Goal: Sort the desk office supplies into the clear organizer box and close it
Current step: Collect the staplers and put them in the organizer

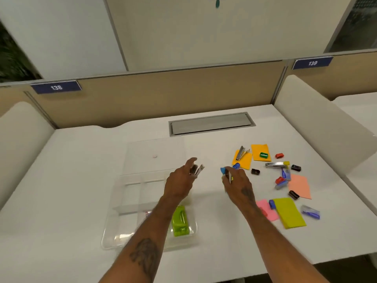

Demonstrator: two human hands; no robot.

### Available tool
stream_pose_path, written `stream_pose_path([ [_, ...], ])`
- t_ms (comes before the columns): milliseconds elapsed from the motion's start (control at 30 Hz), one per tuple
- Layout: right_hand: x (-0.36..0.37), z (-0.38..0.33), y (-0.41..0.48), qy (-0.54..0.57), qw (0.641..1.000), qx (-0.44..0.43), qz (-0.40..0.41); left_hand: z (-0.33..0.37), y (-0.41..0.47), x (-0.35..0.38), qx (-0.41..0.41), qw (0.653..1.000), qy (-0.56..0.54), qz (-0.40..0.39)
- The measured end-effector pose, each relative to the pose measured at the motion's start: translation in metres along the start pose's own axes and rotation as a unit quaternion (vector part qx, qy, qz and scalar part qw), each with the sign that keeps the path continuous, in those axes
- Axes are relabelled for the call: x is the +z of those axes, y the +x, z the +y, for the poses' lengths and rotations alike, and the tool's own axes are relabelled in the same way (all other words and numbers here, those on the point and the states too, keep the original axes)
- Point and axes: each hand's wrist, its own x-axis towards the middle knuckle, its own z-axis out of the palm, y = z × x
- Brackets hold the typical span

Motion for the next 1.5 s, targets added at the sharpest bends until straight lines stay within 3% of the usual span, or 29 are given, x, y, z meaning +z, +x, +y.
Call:
stream_pose_path([
  [100, 0.030, -0.040, -0.028, 0.042, 0.999, -0.021, -0.008, -0.038, -0.031, -0.028, -0.022, 0.999, -0.031, 0.000],
  [367, 0.092, -0.120, -0.088, 0.083, 0.988, -0.051, -0.120, -0.118, -0.107, -0.069, -0.091, 0.992, -0.083, 0.011],
  [867, 0.114, -0.144, -0.115, -0.006, 0.981, -0.003, -0.196, -0.134, -0.135, -0.075, -0.130, 0.991, -0.023, -0.008],
  [1167, 0.095, -0.128, -0.096, -0.057, 0.991, 0.029, -0.120, -0.132, -0.127, -0.055, -0.155, 0.985, 0.027, -0.070],
  [1333, 0.088, -0.121, -0.092, -0.068, 0.993, 0.037, -0.092, -0.135, -0.119, -0.058, -0.118, 0.985, 0.125, -0.016],
  [1500, 0.086, -0.111, -0.094, -0.054, 0.996, -0.004, -0.068, -0.135, -0.114, -0.062, -0.076, 0.977, 0.196, -0.017],
])
